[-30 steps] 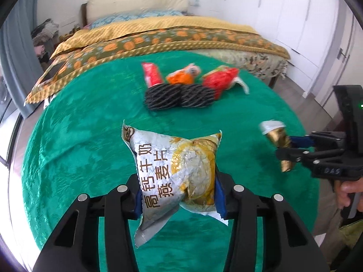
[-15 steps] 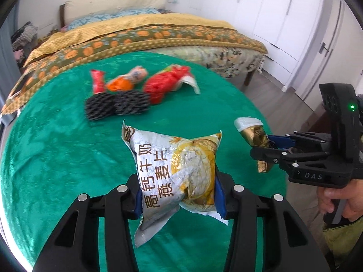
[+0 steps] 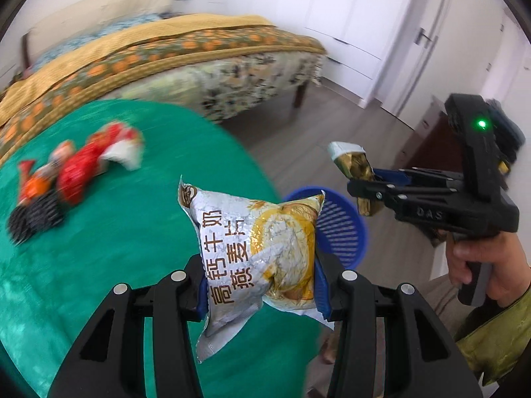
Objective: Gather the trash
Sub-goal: 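Carry the packet and gold bag to the blue wastebasket and open both tools, then swing both open tools back over the table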
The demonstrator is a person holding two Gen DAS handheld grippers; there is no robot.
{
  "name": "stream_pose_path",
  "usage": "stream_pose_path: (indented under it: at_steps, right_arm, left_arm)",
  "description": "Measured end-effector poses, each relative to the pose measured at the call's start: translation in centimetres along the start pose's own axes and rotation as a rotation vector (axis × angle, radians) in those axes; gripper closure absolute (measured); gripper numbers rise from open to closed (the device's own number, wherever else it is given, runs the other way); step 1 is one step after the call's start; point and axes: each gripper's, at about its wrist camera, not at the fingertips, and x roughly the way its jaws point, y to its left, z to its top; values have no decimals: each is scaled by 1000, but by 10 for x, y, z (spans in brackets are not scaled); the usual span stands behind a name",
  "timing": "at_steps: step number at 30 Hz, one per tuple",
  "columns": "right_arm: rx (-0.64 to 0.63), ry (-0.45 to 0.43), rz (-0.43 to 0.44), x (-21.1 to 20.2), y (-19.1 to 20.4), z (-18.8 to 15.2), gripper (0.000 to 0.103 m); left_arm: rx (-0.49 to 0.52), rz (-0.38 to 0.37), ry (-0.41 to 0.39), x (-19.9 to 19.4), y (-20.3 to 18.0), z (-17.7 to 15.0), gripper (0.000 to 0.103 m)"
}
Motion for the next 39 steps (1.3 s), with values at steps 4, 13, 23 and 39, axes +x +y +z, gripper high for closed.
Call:
stream_pose_path:
  at_steps: [4, 13, 23, 39]
  right_arm:
    - [64, 1, -53, -3, -53, -2, 63]
    - [189, 37, -95, 17, -134, -20, 63]
    - [267, 40, -75, 36, -179, -25, 58]
    - [291, -146, -168, -4, -177, -22, 5]
  left_arm:
    - [38, -51, 25, 36, -40, 18, 56]
    - [36, -97, 111, 133, -88, 40, 55]
    - [60, -88, 165, 203, -107, 43, 41]
    - [44, 23, -56, 104, -82, 41, 5]
